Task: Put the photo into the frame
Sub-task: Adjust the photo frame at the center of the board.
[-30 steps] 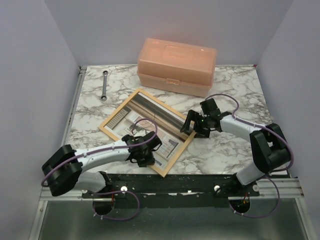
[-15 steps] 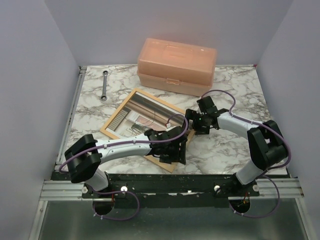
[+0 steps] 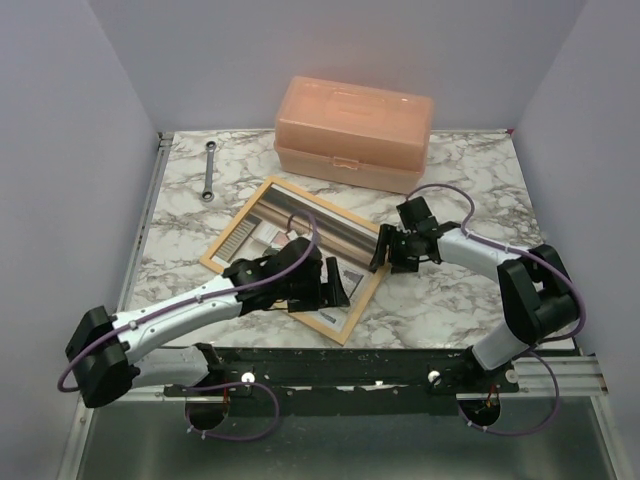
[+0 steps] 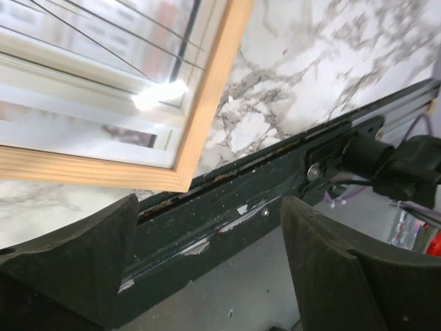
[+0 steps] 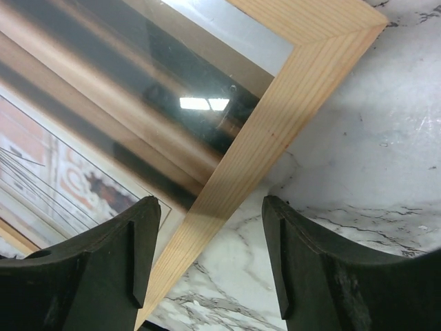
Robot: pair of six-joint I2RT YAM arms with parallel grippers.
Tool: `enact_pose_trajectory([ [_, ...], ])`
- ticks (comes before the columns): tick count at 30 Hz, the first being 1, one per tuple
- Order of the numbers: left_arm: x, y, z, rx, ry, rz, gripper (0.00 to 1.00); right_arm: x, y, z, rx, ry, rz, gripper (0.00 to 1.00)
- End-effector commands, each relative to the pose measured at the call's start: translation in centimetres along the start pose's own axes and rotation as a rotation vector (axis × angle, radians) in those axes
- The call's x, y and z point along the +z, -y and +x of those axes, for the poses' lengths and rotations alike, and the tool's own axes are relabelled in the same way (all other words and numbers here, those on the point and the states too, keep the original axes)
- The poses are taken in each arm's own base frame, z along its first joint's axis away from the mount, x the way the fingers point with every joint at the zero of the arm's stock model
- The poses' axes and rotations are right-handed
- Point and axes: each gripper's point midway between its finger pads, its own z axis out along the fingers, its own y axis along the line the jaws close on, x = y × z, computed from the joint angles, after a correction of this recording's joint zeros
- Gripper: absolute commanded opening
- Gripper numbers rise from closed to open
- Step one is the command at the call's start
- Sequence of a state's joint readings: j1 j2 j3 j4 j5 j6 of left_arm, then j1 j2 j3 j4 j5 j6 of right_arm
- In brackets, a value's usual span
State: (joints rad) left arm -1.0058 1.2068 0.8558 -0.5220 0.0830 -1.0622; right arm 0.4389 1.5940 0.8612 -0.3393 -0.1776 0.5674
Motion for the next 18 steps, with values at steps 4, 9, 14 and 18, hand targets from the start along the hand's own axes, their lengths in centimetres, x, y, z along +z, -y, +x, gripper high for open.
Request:
enact_pose_trajectory([
  [4,-4.6,-2.8,-2.9,-0.074,0.166,0.075,0.94,1.2,1.9,3.7,-0.03,-0.102,0.132,0.65],
  [9,-6.6,-4.7,-3.7,-0.086,0.233,0.049,0.95,1.8,2.5,4.0,-0.078,-0.117,0.212,0.54],
  [14,-7.0,-6.1,-4.0,-0.1,0.243,0.007,0.95,1.3,2.5,3.3,-0.12,-0.11,0.223,0.26],
  [18,-6.6,-7.0,-4.1,-0.109,0.237,-0.023,0.95,0.5,3.1,2.1,-0.153,-0.07,0.276,0.05],
])
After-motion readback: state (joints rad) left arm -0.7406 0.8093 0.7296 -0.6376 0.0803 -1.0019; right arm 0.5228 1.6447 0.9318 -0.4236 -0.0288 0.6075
